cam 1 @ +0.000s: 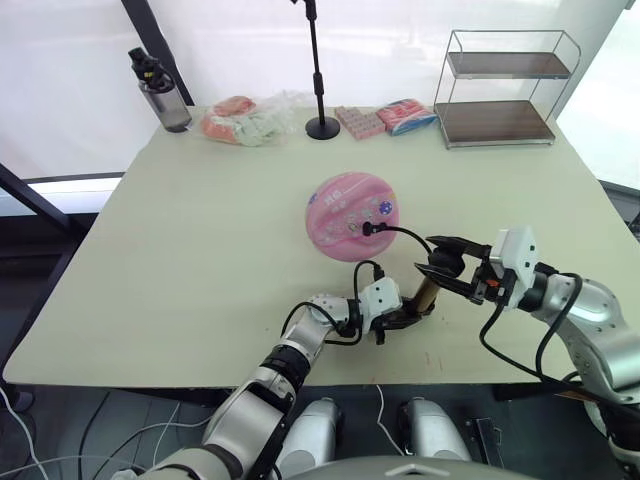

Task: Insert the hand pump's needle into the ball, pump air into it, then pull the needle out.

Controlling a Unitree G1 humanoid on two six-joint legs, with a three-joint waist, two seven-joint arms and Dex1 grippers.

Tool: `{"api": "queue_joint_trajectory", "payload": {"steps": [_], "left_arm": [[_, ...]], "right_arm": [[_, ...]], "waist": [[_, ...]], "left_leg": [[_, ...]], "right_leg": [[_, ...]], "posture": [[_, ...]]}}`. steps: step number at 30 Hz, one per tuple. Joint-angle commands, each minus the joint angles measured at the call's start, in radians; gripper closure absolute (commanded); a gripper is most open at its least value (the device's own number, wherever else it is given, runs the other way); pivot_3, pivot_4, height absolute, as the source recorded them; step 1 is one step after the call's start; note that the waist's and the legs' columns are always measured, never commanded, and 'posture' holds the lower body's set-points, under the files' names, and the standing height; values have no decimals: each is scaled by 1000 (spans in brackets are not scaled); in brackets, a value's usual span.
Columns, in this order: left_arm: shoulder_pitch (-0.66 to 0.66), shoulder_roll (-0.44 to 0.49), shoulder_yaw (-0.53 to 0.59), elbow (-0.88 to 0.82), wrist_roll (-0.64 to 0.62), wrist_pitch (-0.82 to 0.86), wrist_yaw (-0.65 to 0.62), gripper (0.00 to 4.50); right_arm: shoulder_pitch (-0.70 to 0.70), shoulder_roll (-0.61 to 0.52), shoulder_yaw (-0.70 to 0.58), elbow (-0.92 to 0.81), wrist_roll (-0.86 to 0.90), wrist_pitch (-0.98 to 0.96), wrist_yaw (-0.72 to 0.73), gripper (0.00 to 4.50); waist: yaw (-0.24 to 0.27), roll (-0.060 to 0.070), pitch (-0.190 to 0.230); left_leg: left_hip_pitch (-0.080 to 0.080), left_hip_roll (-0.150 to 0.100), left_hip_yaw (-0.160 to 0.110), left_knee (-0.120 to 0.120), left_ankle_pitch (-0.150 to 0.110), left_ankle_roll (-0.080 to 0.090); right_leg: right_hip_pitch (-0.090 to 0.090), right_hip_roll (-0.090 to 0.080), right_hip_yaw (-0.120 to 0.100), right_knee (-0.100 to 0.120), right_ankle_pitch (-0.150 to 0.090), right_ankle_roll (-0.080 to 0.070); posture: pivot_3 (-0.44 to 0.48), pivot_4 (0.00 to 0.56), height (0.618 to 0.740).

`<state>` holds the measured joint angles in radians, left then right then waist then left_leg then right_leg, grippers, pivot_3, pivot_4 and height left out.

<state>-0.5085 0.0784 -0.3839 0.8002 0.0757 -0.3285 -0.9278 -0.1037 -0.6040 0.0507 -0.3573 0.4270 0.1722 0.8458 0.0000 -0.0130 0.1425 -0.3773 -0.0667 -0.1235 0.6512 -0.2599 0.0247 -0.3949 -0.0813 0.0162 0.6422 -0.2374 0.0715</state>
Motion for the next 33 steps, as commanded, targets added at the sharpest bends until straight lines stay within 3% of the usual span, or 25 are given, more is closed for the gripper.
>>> {"api": "queue_joint_trajectory", "payload": {"steps": [1,11,19,33], "left_arm": [[34,12,-8,34,20,9,1,3433],[43,16,0,24,13,42,-18,3433],[42,17,7,31,16,22,-20,3433],[39,20,5,44,18,-2,-22,3433]], "right_arm": [[39,17,63,84,-69,9,-2,2643],[-32,-17,-15,29,26,116,20,2643],[-191,-101,-131,-70,219,305,39,2643],[-537,-253,-318,-40,468,537,11,2643]], "waist": [[-4,0,-2],[-13,-1,-8],[-11,1,-3],[-9,4,3]], "left_leg": [[0,0,0,0,0,0],[1,0,0,0,0,0],[-3,0,-1,0,0,0],[-4,0,-1,0,0,0]], "right_leg": [[0,0,0,0,0,0],[1,0,0,0,0,0],[-1,0,0,0,0,0],[-2,-1,-1,0,0,0]], "posture": [[0,150,740],[0,150,740],[0,150,740],[0,150,740]]}}
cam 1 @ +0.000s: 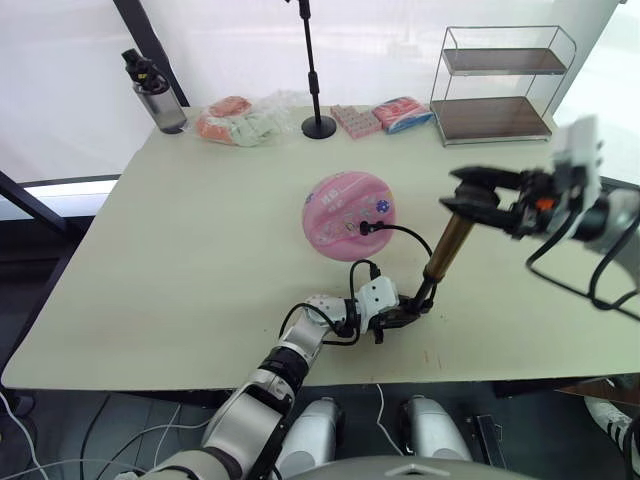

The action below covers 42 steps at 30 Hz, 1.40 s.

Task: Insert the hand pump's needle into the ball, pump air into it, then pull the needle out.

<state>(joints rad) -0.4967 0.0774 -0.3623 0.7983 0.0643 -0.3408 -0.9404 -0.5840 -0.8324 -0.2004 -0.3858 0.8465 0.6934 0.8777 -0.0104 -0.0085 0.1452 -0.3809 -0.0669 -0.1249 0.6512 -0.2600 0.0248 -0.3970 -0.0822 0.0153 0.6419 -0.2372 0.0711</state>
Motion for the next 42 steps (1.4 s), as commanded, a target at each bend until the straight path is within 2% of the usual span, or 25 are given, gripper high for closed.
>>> {"api": "queue_joint_trajectory", "payload": {"steps": [1,6,10,19,24,27,31,42], "left_arm": [[26,21,-18,48,30,8,-10,3433],[25,20,-19,53,31,-1,-12,3433],[23,20,-20,60,29,-7,-10,3433],[20,20,-20,69,30,-14,-3,3433],[19,18,-17,73,31,-16,-3,3433],[17,17,-15,75,31,-16,-3,3433],[14,17,-11,76,31,-14,0,3433],[17,17,-7,64,30,-3,-2,3433]], "right_arm": [[-81,-35,-69,-9,63,33,-22,2643],[-171,-63,-84,12,111,97,-31,2643],[-184,-67,-80,13,106,113,-28,2643],[-26,-2,-9,-67,-42,7,-44,2643],[154,53,61,-104,-138,-80,-57,2643],[225,90,101,-114,-181,-131,-59,2643],[314,150,164,-75,-309,-263,-81,2643],[461,283,298,52,-472,-437,-86,2643]], "waist": [[1,-1,1],[2,1,2],[5,1,2],[9,1,2],[4,-1,-1],[-3,-1,-2],[-3,-2,-3],[-4,-2,-8]], "left_leg": [[0,0,0,0,0,0],[-9,-1,2,1,0,0],[-15,-1,2,2,0,0],[-15,-2,3,1,0,0],[-11,-2,3,1,0,0],[-3,-1,3,0,0,0],[3,0,3,0,0,0],[4,1,2,0,0,0]], "right_leg": [[0,0,0,0,0,0],[-9,-2,1,1,0,0],[-16,-3,1,2,1,0],[-17,-3,1,2,1,0],[-13,-3,2,3,1,0],[-6,-1,2,2,0,0],[0,0,2,1,0,1],[2,2,2,1,0,0]], "posture": [[0,150,740],[0,150,740],[0,150,740],[0,150,740],[0,150,740],[0,150,740],[0,150,740],[0,150,740]]}}
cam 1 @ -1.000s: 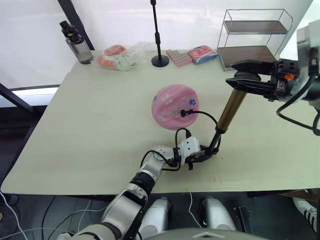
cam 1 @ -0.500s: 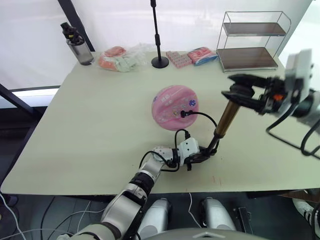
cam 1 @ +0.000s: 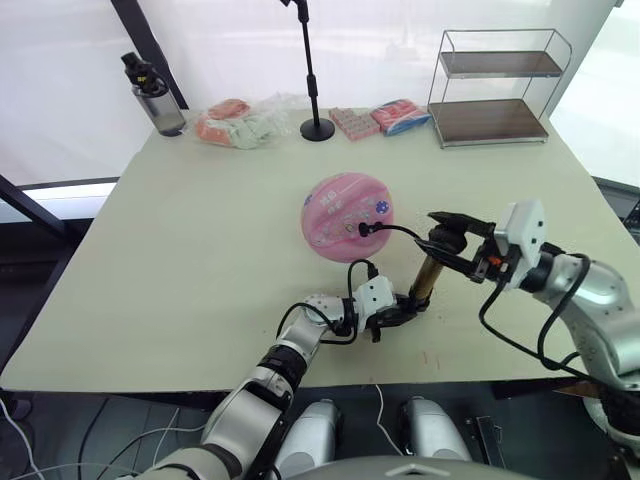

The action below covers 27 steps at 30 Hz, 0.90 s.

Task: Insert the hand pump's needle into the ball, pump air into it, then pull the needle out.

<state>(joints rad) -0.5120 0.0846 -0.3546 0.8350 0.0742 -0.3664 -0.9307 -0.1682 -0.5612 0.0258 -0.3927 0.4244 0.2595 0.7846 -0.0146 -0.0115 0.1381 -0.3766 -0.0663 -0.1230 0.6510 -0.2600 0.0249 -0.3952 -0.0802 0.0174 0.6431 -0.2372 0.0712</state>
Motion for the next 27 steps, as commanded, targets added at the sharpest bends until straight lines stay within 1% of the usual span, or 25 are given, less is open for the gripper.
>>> {"api": "queue_joint_trajectory", "payload": {"steps": [1,4,8,15,20,24,27], "left_arm": [[34,10,-14,25,20,24,-11,3433],[37,9,-13,22,20,28,-8,3433],[39,9,-12,20,19,32,-8,3433],[37,10,-11,27,20,35,-11,3433],[34,12,-12,32,20,46,-17,3433],[32,13,-13,33,21,42,-19,3433],[34,12,-15,30,20,44,-18,3433]], "right_arm": [[50,23,71,68,-52,-10,7,2643],[57,44,73,87,-60,-30,10,2643],[56,46,86,117,-142,-131,5,2643],[25,34,46,61,-86,-167,49,2643],[-78,0,-35,9,-21,-113,35,2643],[-157,-43,-92,-31,60,-19,28,2643],[-223,-67,-131,-34,96,-6,32,2643]], "waist": [[0,1,-1],[0,1,-1],[0,1,-1],[-1,1,-1],[0,2,0],[1,2,2],[0,2,2]], "left_leg": [[0,0,0,0,0,0],[0,0,0,0,0,0],[0,0,0,0,0,0],[1,0,0,0,0,0],[-1,0,0,0,0,0],[-2,0,0,0,0,0],[-2,0,0,0,0,0]], "right_leg": [[0,0,0,0,0,0],[0,0,0,0,0,0],[0,0,1,0,0,0],[0,0,1,0,0,0],[-1,0,1,0,0,0],[-1,0,1,0,0,0],[-1,0,1,0,0,0]], "posture": [[0,150,740],[0,150,740],[0,150,740],[0,150,740],[0,150,740],[0,150,740],[0,150,740]]}}
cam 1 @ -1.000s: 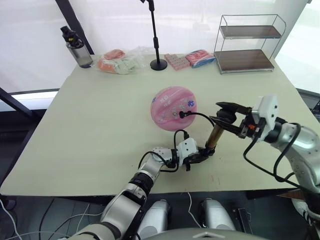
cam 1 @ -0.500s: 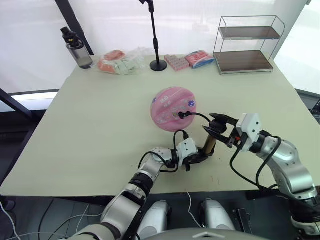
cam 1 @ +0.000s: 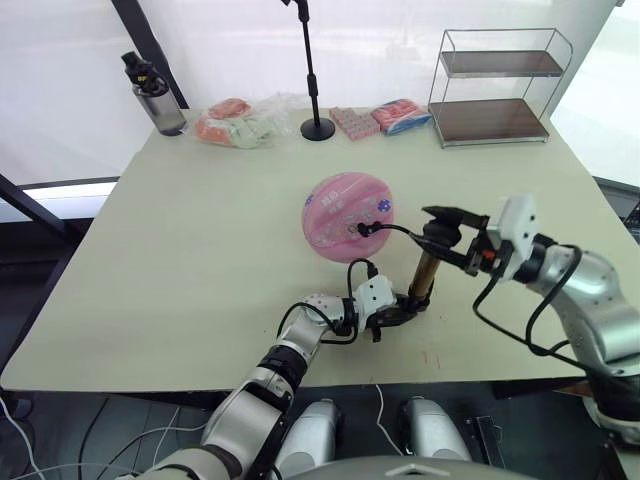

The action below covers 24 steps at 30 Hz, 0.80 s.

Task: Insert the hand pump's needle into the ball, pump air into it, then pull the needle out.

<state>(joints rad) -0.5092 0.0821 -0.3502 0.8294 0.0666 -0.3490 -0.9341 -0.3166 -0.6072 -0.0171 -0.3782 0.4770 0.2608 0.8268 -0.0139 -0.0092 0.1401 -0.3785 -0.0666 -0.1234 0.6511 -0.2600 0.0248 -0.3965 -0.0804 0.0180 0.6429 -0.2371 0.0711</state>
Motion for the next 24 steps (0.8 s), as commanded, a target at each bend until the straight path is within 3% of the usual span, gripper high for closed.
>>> {"api": "queue_joint_trajectory", "payload": {"steps": [1,13,24], "left_arm": [[33,14,-20,34,27,28,-15,3433],[35,17,-21,28,28,27,-12,3433],[31,14,-21,39,31,20,-4,3433]], "right_arm": [[-95,-28,-100,-46,52,-6,-11,2643],[-270,-149,-197,-38,194,119,5,2643],[-215,-150,-189,-75,232,193,-9,2643]], "waist": [[0,0,1],[1,1,2],[1,1,2]], "left_leg": [[0,0,0,0,0,0],[-1,0,0,0,0,0],[-1,0,0,0,0,0]], "right_leg": [[0,0,0,0,0,0],[0,-1,-1,0,0,0],[0,-1,-1,0,0,0]], "posture": [[0,150,740],[0,150,740],[0,150,740]]}}
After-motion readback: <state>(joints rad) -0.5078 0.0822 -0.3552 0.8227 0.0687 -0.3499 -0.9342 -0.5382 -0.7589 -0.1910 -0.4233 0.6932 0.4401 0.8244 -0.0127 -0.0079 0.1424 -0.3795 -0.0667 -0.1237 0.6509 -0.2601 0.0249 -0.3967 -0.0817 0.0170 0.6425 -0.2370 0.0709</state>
